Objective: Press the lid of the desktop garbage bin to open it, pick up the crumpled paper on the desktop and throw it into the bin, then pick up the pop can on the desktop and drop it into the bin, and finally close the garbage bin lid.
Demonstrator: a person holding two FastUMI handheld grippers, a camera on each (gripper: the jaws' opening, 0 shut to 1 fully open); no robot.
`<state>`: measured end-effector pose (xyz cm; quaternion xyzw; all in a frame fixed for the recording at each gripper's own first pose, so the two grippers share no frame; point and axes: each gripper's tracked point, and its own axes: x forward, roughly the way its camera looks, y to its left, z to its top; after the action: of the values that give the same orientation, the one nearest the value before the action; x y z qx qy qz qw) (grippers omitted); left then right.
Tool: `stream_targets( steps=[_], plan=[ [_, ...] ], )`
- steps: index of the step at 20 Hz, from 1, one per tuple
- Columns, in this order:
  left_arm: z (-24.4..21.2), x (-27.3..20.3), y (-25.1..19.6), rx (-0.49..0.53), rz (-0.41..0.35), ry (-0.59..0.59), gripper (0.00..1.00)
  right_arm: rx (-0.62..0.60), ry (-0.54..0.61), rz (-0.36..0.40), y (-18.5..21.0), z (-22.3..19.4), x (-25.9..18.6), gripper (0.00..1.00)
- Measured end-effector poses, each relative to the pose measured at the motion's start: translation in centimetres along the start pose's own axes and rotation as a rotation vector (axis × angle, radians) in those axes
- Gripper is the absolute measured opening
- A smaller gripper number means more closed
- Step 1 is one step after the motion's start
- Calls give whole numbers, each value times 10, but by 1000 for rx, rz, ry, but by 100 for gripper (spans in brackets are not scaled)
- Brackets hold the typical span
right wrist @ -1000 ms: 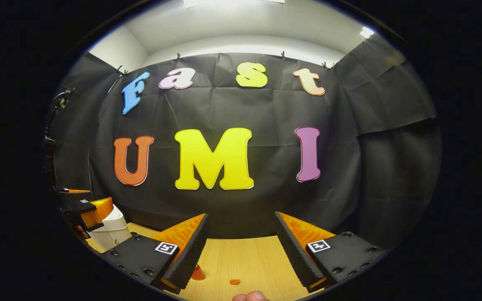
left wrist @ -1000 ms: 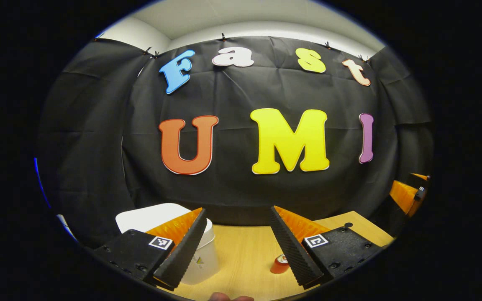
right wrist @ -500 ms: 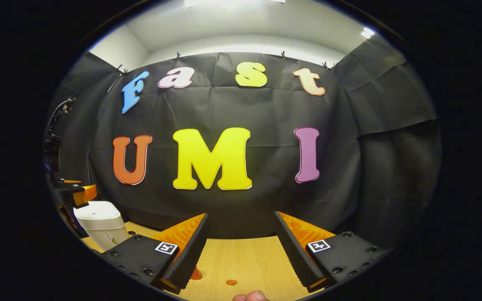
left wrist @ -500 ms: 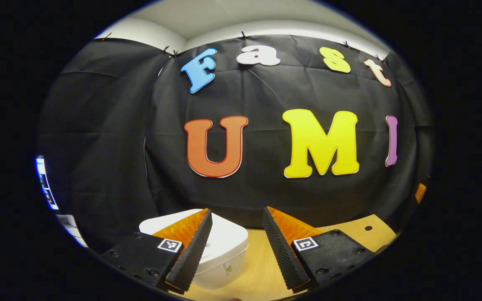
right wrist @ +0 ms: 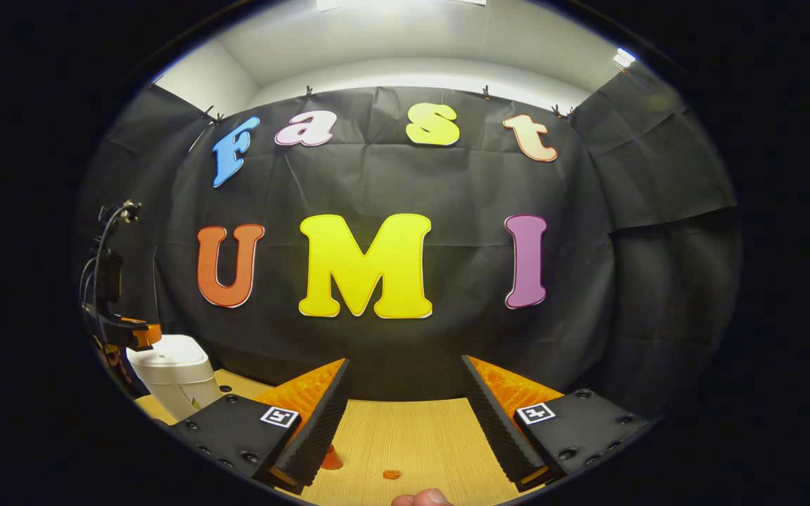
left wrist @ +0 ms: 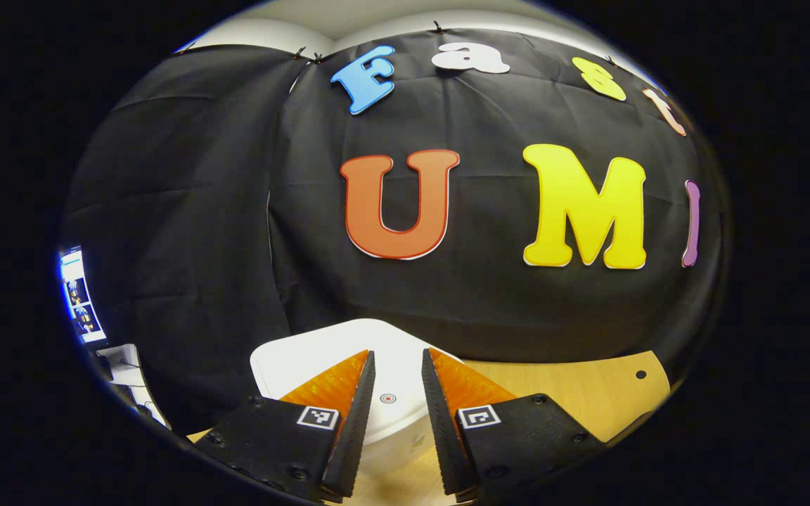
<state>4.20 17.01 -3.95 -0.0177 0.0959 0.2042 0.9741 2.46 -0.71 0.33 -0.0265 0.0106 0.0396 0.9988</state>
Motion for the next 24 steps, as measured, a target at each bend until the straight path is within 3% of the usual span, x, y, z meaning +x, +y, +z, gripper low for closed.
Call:
stream_targets(
  steps=[3,6,10,20,24],
  plan=[
    [-14,7,4,-7,14,40,42,-23,4,14,3,-3,-1,94],
    [-27,13,9,-2,22,75,29,-32,21,24,4,-5,-1,94],
    [-39,17,14,1,48,113,20,-35,19,49,10,-4,-1,94],
    [-46,18,15,10,124,106,10,-19,41,82,17,-20,-3,94],
    [-20,13,16,10,112,20,8,-9,34,93,16,-17,-2,94]
  ],
)
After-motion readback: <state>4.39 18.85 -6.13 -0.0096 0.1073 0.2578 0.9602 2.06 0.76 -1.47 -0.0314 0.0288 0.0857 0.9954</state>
